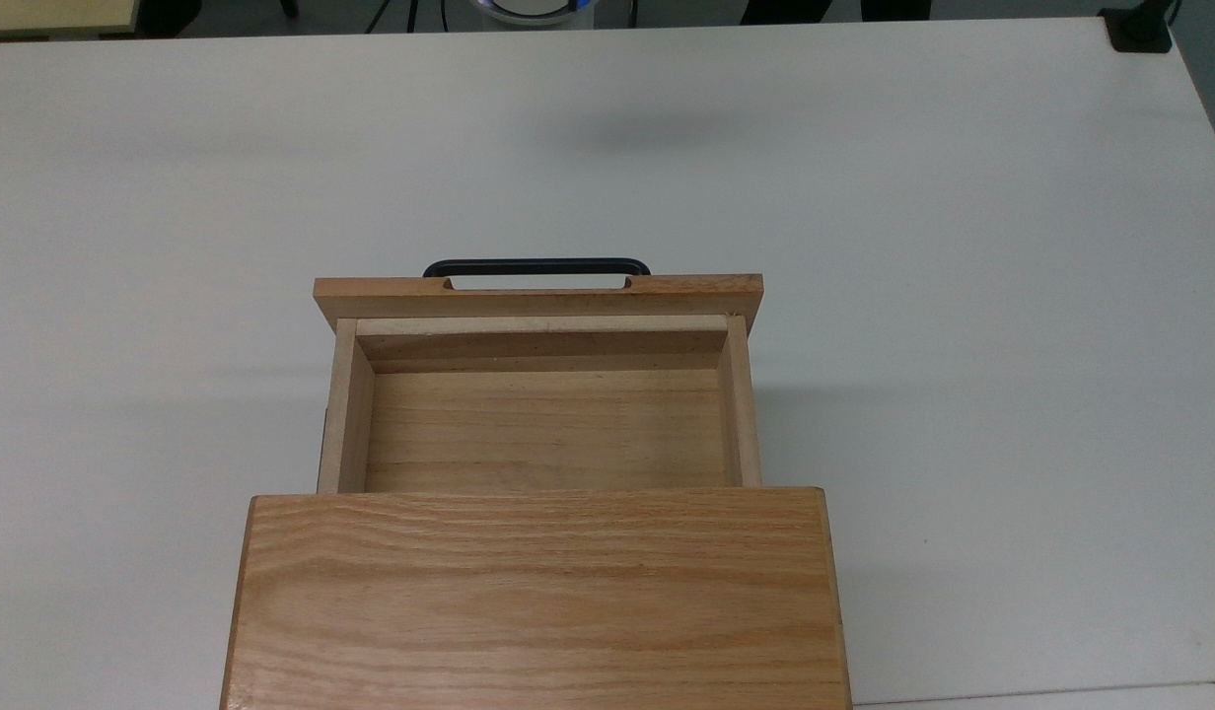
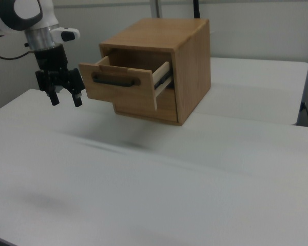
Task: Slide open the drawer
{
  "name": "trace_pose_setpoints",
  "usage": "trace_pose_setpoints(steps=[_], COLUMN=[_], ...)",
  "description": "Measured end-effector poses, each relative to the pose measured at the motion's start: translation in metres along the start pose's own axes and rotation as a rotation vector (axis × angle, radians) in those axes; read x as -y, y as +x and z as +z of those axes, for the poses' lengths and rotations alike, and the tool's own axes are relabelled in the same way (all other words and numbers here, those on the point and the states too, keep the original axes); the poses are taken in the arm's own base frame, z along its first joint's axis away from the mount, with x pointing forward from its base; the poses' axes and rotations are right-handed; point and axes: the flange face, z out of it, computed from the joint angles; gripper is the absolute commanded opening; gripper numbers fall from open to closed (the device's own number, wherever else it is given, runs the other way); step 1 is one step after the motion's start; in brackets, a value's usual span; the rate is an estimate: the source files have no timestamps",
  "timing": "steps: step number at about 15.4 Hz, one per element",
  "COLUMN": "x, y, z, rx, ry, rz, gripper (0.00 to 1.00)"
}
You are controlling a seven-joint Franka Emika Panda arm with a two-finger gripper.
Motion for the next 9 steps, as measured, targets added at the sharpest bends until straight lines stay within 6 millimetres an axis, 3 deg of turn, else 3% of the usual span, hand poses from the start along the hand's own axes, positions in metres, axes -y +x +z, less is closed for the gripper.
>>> trace_pose_setpoints(steps=[5,9], x=[0.000,0.006], y=[0.004,0.017], z=[0.003,0.002], rx=[0.008,-0.052], ry=[-0.019,0.008], rz=[-0.233,-0.206], gripper=[1.00,1.00])
